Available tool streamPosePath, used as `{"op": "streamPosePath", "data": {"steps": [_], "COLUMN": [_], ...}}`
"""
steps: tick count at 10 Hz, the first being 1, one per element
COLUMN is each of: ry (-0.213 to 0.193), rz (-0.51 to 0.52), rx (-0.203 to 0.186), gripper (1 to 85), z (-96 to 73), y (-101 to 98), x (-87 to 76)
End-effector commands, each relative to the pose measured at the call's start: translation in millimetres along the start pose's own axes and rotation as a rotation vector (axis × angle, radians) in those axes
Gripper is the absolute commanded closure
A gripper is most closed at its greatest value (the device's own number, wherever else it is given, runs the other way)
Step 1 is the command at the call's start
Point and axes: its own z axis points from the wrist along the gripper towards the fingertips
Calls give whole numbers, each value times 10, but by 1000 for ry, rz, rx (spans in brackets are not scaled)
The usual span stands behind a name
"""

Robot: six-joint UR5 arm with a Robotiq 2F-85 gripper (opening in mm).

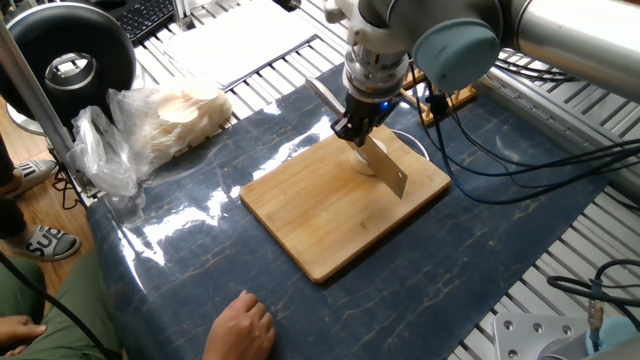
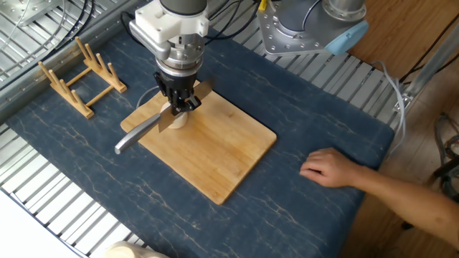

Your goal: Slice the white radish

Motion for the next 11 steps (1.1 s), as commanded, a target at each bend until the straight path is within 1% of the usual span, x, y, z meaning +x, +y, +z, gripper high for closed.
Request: {"op": "streamPosePath", "data": {"steps": [1,4,11], "ry": [-15,-25,-52], "rz": [7,7,15], "rx": [-6,-7,-27], "gripper": [847,847,847], "z": [28,41,83], "y": [8,11,58], "x": [-44,-67,-126]}}
